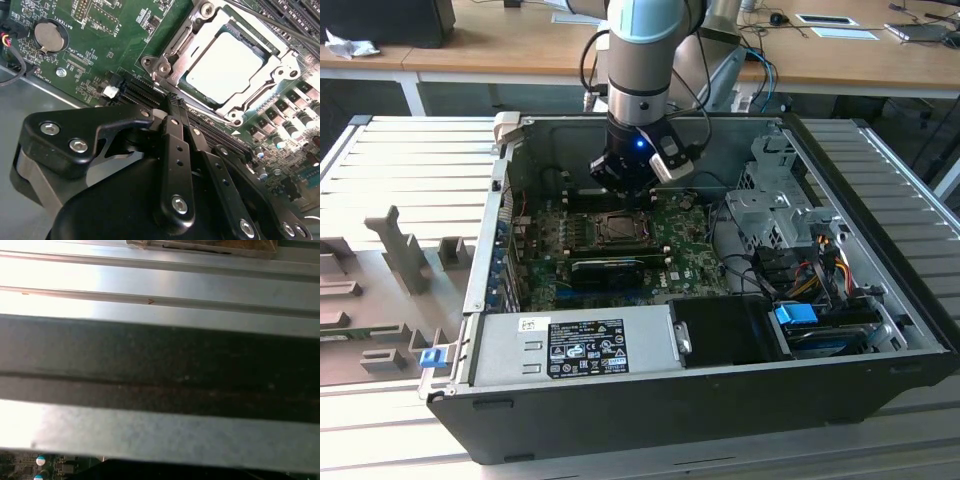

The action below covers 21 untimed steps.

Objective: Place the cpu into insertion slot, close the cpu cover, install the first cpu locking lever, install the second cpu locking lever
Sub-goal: 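Install the first cpu locking lever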

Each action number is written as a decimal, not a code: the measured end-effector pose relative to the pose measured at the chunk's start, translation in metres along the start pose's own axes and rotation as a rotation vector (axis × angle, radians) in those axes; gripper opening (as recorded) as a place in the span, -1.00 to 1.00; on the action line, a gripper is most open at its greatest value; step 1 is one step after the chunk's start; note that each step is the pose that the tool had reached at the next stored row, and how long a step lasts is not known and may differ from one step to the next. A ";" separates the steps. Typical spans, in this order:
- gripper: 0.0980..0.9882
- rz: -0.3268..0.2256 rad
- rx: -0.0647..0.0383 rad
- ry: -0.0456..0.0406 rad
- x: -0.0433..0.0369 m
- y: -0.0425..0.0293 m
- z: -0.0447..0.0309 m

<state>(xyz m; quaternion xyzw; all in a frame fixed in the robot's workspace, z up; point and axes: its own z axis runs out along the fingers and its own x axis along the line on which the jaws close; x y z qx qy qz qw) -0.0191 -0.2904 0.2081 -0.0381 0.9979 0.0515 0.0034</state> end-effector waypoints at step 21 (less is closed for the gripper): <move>-0.98 0.000 -0.002 -0.0001 -0.0009 -0.0035 0.0069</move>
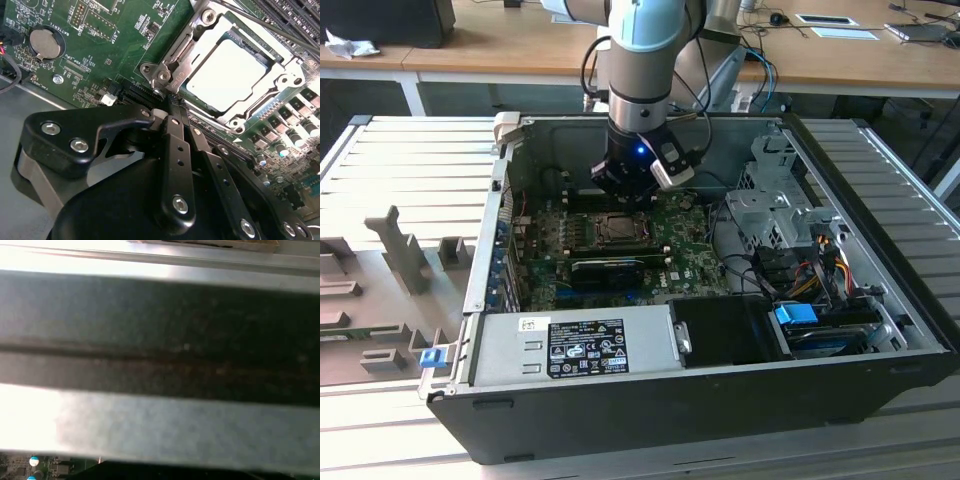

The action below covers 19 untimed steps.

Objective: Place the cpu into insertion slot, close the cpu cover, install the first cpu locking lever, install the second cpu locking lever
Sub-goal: 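Install the first cpu locking lever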

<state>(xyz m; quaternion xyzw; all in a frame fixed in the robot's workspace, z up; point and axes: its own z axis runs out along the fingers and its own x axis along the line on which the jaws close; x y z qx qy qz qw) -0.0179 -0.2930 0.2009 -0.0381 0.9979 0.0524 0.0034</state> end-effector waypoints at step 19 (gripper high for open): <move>-0.98 0.000 -0.011 -0.0009 -0.0002 0.0026 -0.0078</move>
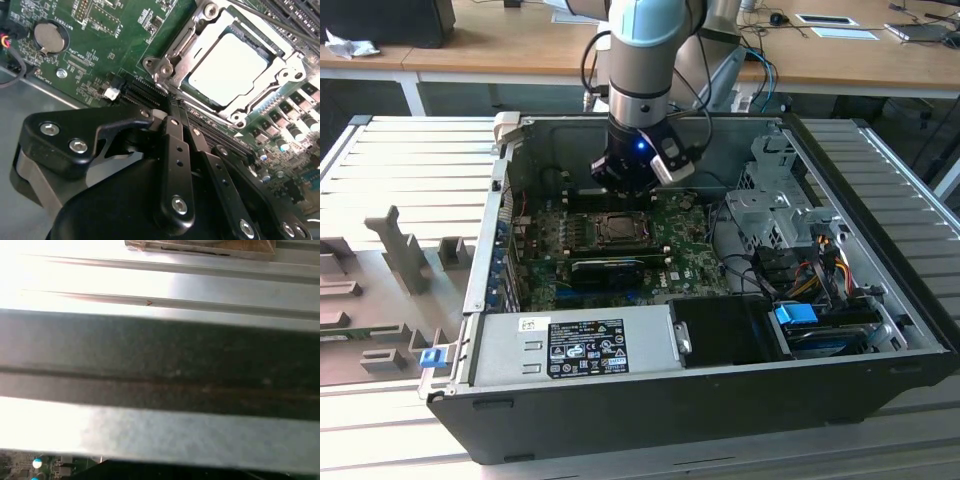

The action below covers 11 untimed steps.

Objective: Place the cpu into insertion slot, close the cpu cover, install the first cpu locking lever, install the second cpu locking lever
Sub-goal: 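Install the first cpu locking lever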

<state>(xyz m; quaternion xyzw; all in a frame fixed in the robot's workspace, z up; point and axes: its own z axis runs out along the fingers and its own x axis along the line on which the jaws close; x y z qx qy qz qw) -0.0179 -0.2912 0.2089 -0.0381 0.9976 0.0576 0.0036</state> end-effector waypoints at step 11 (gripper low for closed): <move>-0.98 0.000 0.000 0.0000 0.0004 -0.0056 -0.0044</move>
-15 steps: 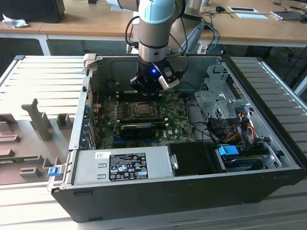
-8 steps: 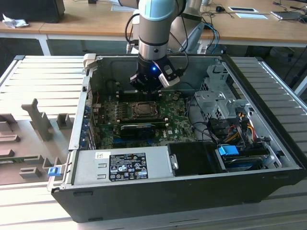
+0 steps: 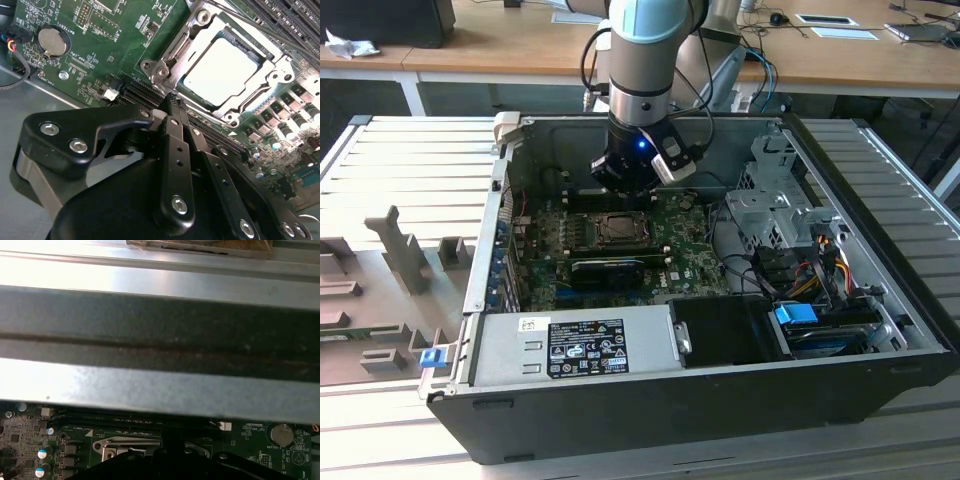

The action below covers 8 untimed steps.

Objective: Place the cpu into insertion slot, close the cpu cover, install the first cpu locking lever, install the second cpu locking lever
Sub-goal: 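Install the first cpu locking lever, then install the second cpu locking lever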

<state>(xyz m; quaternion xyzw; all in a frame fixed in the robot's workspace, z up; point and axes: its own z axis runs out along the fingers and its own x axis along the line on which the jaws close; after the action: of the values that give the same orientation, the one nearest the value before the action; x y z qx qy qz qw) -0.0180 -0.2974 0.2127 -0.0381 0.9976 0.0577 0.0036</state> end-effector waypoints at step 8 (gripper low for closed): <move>-0.98 0.000 0.000 0.0000 0.0002 -0.0028 -0.0003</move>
<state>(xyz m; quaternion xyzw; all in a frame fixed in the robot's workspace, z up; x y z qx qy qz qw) -0.0179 -0.3002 0.2127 -0.0381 0.9976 0.0577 0.0036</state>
